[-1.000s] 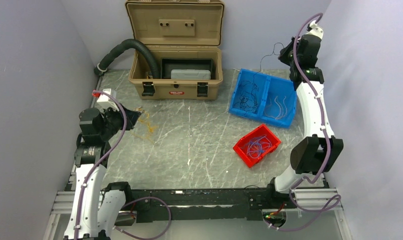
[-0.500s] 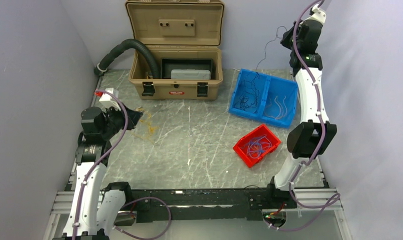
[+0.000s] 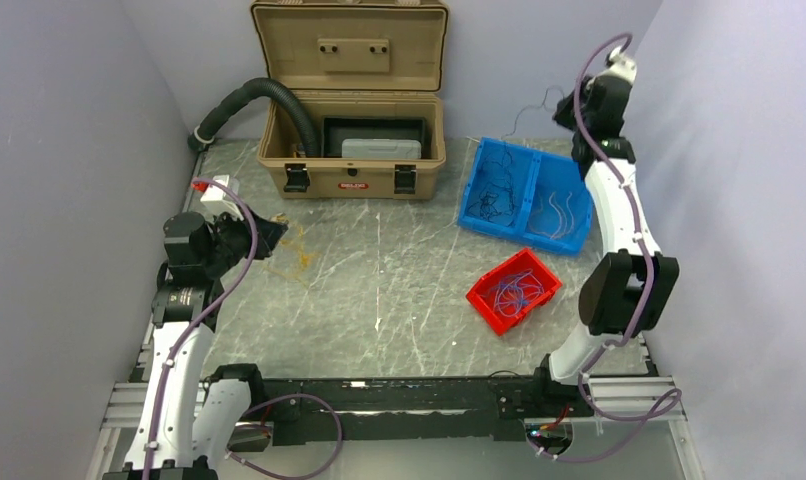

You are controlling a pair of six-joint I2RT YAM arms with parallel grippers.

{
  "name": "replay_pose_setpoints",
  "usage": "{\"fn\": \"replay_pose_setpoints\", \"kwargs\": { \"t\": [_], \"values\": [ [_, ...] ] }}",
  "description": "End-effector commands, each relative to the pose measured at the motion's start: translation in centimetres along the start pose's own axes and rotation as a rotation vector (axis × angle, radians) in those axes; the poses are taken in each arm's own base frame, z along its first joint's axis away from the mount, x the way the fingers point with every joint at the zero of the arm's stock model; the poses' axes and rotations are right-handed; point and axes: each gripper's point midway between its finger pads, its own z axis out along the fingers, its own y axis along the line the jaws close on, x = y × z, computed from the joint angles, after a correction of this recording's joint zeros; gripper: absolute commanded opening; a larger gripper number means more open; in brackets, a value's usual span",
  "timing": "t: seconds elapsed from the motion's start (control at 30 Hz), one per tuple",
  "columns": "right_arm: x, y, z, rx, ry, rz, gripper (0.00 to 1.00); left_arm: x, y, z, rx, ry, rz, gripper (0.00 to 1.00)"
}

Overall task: Untangle the cables
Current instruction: Place the cable in the bin.

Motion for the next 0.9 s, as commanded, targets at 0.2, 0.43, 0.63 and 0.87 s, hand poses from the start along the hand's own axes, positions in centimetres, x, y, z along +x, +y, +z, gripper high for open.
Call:
{"fn": "replay_pose_setpoints", "kwargs": {
  "t": [0.2, 0.43, 0.63, 0.87],
  "values": [
    [10.2, -0.5, -4.3, 0.093, 0.07, -0.174, 0.0, -0.5, -1.0, -0.1, 0.046, -0.018, 0.046, 0.0],
    [17.8, -1.9, -5.3, 0.161, 0.255, -0.216, 0.0, -0.4, -1.2, -0.3, 0.046, -0.017, 0.053, 0.0],
    [23.1, -3.0, -4.5, 0.189, 0.44, -0.217, 0.0, -0.3, -1.5, -0.2, 0.061, -0.013, 0.057, 0.0],
    [26.6, -3.8, -3.9, 0.228, 0.619, -0.245, 0.0, 0.1, -3.2, 0.3, 0.115, 0.029, 0.053, 0.0]
  ]
}}
